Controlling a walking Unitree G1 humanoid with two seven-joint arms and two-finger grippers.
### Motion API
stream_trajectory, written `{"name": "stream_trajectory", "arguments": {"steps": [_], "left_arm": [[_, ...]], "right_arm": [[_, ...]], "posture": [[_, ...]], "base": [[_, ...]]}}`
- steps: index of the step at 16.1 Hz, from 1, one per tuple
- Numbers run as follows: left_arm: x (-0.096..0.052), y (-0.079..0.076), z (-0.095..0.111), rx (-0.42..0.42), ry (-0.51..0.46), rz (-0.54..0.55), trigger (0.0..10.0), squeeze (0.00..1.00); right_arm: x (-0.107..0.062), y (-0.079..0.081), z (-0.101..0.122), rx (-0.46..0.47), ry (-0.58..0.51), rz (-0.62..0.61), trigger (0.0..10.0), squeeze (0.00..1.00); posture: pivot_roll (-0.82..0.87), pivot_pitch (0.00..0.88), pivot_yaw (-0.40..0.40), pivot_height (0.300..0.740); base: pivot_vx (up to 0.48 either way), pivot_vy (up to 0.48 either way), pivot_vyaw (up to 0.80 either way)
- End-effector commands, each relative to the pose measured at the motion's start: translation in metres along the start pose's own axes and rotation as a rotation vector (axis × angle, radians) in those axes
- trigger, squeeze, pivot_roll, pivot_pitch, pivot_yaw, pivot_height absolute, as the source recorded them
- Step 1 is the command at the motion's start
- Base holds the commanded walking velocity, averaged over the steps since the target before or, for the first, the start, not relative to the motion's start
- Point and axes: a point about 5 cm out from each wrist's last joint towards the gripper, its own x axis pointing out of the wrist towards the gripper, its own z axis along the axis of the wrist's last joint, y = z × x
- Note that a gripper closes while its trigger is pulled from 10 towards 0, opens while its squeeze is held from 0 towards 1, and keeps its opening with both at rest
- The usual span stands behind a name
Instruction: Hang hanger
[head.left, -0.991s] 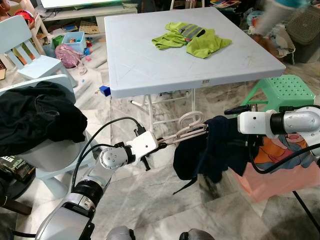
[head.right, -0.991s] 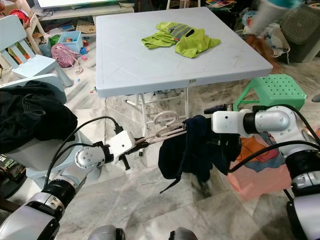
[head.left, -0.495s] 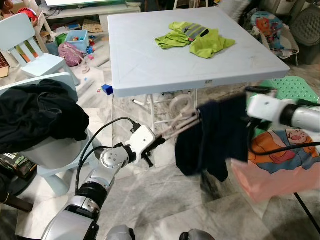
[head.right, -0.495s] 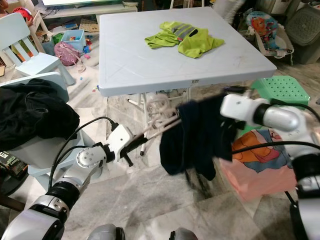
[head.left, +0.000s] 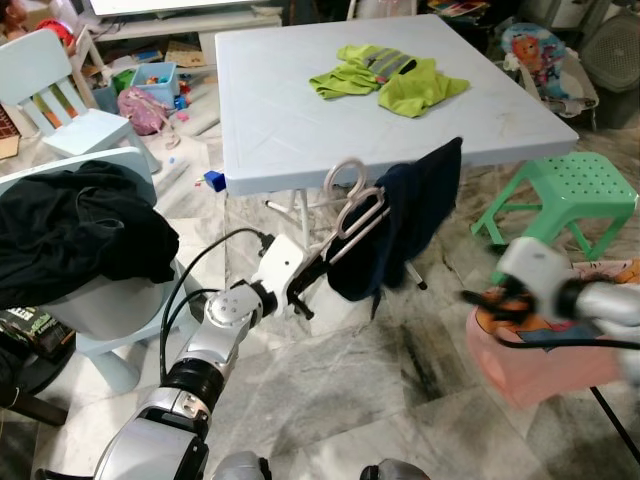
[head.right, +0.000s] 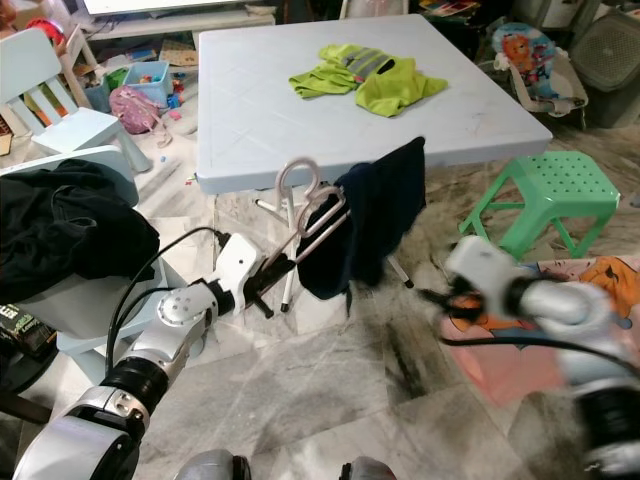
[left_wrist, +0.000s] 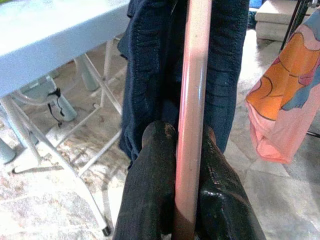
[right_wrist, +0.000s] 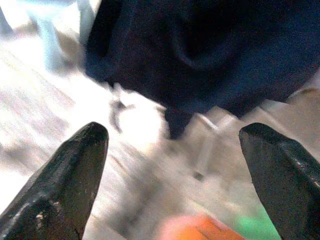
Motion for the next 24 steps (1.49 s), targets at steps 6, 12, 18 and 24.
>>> {"name": "stream_trajectory", "arguments": {"steps": [6,12,18,24], "left_arm": [[0.005,-0.007,0.012,0.037,-0.041,-0.029,0.0,0.0],[0.007,-0.009,0.014,0.041,-0.037,-0.044,0.0,0.0],[0.002,-0.003,0.009,0.05,-0.015,-0.015,0.0,0.0],[0.006,-0.012,0.013,0.052,-0.029,-0.054,0.0,0.0]], "right_arm": [[0.043,0.024,0.028,0.231,-0.083,-0.24,10.0,0.0],[0.063,0.03,0.04,0.39,-0.099,-0.381,2.7,0.0],[0.041,0.035,0.039,0.374,-0.115,-0.074,10.0,0.0],[0.048,0.023,0.049,0.41,-0.141,-0.145,10.0,0.0]], "posture": [[-0.05,0.0,0.015,0.74],[-0.04,0.0,0.013,0.74],[-0.05,0.0,0.012,0.74],[-0.05,0.0,0.019,0.74]], "base": [[0.0,0.0,0.0],[0.0,0.0,0.0],[0.0,0.0,0.0],[0.0,0.0,0.0]]}}
